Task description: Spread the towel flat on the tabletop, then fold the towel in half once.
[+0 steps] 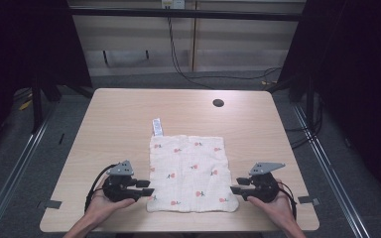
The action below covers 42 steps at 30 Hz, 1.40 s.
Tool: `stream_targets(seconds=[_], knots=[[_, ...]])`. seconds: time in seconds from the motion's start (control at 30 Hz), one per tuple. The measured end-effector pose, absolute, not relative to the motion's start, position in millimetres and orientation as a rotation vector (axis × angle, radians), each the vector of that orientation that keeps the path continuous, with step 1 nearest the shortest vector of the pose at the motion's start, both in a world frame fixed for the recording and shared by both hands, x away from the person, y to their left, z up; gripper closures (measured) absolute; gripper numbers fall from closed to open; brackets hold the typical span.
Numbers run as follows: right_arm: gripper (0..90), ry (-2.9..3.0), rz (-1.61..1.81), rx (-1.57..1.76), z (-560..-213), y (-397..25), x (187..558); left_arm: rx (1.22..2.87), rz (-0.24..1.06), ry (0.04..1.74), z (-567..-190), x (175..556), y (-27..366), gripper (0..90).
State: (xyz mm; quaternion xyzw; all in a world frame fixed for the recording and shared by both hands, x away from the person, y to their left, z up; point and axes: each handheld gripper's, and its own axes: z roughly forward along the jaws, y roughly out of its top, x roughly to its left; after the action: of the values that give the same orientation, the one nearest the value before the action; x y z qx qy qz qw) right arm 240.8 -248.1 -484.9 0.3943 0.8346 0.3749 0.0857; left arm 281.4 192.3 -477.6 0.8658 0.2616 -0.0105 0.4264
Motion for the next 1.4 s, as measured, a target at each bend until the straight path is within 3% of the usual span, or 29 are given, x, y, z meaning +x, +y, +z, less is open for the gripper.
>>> stream_targets(seconds=[0.43, 0.57, 0.9, 1.17, 1.27, 1.4], knots=[[45.6, 2.403, 1.194, 1.194, -471, -247, 281, 2.076, 0.051, 0.812, -473, 329, 197, 58.9], [39.2, 2.390, 1.253, 1.198, -465, -250, 298, 2.081, 0.051, 0.809, -476, 343, 194, 66.3], [37.8, 2.305, 1.279, 1.228, -461, -240, 337, 2.106, 0.076, 0.855, -494, 372, 174, 70.0], [40.0, 2.315, 1.304, 1.296, -470, -247, 372, 2.149, 0.082, 0.848, -502, 371, 166, 68.9], [34.9, 2.322, 1.277, 1.331, -470, -251, 383, 2.140, 0.070, 0.850, -503, 372, 168, 69.6], [42.1, 2.294, 1.249, 1.355, -472, -256, 392, 2.143, 0.082, 0.841, -504, 371, 167, 69.7]])
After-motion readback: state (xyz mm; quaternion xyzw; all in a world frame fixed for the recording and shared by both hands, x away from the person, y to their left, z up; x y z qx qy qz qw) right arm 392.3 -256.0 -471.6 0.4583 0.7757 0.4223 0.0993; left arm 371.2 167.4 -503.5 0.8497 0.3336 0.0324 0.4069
